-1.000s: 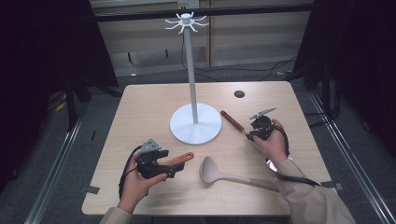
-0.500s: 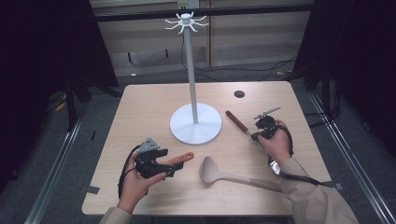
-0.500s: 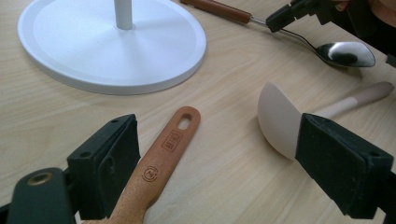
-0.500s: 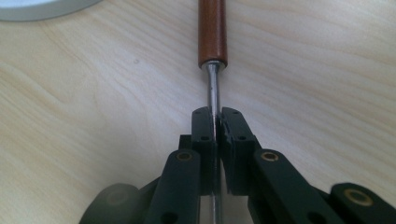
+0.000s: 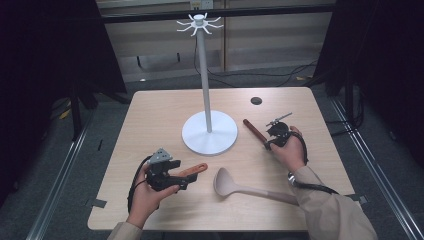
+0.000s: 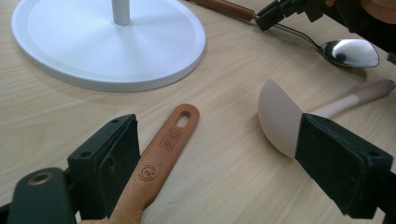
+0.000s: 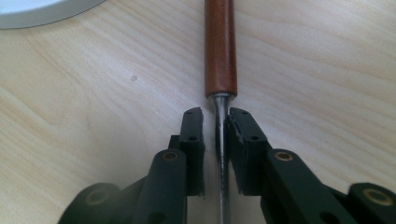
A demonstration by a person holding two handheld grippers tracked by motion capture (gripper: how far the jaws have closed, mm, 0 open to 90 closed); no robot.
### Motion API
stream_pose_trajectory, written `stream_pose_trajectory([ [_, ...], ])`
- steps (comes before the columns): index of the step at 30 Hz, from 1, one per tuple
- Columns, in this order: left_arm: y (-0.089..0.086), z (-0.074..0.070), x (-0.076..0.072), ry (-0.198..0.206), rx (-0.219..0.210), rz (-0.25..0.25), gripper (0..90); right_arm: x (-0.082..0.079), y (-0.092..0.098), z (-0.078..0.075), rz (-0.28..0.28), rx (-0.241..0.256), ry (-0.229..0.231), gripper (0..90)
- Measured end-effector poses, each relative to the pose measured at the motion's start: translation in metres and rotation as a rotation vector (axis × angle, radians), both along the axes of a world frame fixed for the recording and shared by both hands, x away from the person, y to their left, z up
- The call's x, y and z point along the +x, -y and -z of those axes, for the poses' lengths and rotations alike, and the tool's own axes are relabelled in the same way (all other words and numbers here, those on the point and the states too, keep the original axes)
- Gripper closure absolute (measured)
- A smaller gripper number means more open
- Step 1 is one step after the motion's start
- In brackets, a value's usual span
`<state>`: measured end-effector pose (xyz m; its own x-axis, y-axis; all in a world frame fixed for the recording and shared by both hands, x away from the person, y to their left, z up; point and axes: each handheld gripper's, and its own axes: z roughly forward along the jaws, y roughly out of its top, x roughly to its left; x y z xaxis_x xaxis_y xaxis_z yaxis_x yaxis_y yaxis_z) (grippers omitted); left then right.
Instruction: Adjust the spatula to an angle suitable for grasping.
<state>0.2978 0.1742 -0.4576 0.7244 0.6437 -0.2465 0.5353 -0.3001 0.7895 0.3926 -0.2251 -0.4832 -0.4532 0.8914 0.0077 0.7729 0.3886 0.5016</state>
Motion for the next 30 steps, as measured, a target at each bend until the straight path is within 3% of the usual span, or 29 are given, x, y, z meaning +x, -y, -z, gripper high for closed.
stream_pose_trajectory([
  [10, 0.001, 0.001, 0.000, 0.001, 0.010, 0.010, 13.6, 0.004, 0.000, 0.001, 0.026, 0.005, -0.018, 84.9],
  [14, -0.001, 0.001, 0.000, -0.001, 0.012, 0.003, 13.6, 0.001, 0.006, -0.001, 0.035, 0.039, -0.006, 85.4],
  [20, 0.000, 0.002, 0.000, -0.006, 0.005, 0.007, 13.7, -0.004, 0.019, -0.017, 0.096, 0.121, 0.069, 85.8],
  [26, -0.002, 0.003, 0.001, -0.011, 0.001, -0.001, 13.7, -0.011, 0.027, -0.031, 0.125, 0.162, 0.147, 86.0],
  [28, -0.002, 0.003, 0.001, -0.011, 0.001, -0.001, 13.7, -0.015, 0.031, -0.037, 0.163, 0.161, 0.203, 86.1],
  [30, -0.002, 0.002, 0.001, -0.010, 0.003, 0.000, 13.7, -0.018, 0.033, -0.041, 0.173, 0.169, 0.229, 86.1],
])
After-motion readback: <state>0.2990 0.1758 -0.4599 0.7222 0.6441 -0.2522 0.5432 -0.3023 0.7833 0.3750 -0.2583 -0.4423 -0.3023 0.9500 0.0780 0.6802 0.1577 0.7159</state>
